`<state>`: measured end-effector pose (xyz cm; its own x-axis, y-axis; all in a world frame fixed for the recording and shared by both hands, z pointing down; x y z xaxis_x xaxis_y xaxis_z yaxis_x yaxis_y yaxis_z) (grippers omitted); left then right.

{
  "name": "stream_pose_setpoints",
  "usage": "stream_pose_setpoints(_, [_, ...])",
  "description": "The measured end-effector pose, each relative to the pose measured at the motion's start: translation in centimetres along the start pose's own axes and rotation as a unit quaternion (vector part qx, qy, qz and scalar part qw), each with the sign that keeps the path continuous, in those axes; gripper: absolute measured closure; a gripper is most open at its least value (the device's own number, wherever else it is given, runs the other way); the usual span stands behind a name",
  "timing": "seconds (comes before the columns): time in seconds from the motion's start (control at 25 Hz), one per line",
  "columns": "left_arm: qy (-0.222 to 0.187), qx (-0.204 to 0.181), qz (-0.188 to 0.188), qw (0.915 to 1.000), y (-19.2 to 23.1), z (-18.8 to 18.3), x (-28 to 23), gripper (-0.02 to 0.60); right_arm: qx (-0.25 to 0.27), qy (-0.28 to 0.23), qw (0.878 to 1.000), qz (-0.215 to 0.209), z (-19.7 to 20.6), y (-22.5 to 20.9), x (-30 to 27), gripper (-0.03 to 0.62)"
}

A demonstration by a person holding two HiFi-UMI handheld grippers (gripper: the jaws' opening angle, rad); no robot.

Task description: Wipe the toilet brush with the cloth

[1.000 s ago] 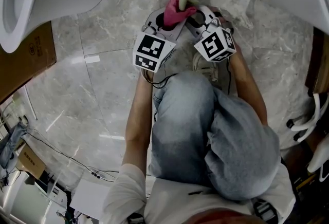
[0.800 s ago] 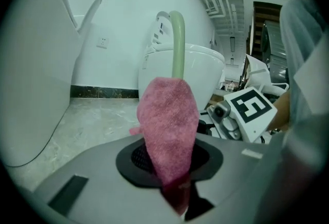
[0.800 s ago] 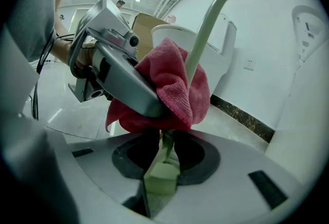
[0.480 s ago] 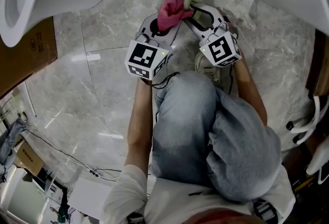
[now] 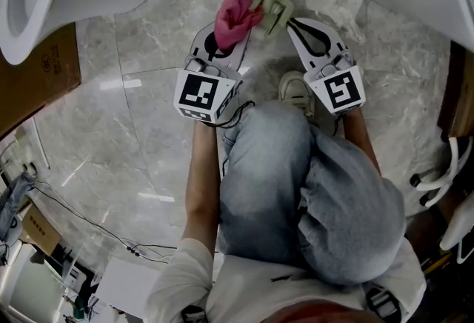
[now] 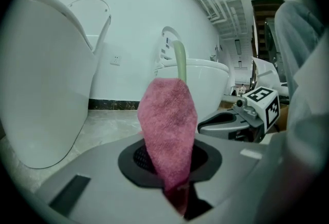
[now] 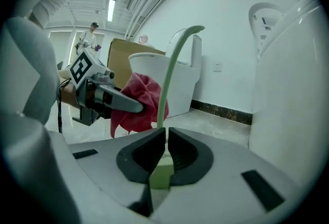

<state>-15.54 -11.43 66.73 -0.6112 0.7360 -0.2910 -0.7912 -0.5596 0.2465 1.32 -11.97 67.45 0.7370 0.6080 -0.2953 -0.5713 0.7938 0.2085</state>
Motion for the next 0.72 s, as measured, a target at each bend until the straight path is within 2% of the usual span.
stream_pose_setpoints(0.16, [-0.016,-0.001,-0.010,0.9998,0.4,-0.3,0.7,0.508,-0.039,-0.009,0.999,0.031,-1.1,-1.0,1.6,0.591])
stream_pose_setpoints(0.32, [-0.021,-0.003,-0.017,0.9996,0.6,-0.4,1.1,0.508,-0.045,-0.005,0.998,0.050,-1.0,-1.9,2.7,0.599])
stream_pose_setpoints(0.72, [-0.024,-0.003,-0.020,0.9995,0.5,-0.4,1.3,0.508,-0.048,-0.006,0.997,0.053,-0.6,-2.2,3.2,0.599])
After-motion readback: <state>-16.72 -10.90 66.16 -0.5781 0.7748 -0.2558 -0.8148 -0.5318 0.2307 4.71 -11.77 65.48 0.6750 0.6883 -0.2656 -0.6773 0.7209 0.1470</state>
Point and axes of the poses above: the fingertips, and each gripper's own axes: x backward along the fingers, y to its left, z out of its underside, the point moved 7 cm from there along x, backward along the fingers, and after that the axes turned 6 degrees about x, right-handed, at the moved point
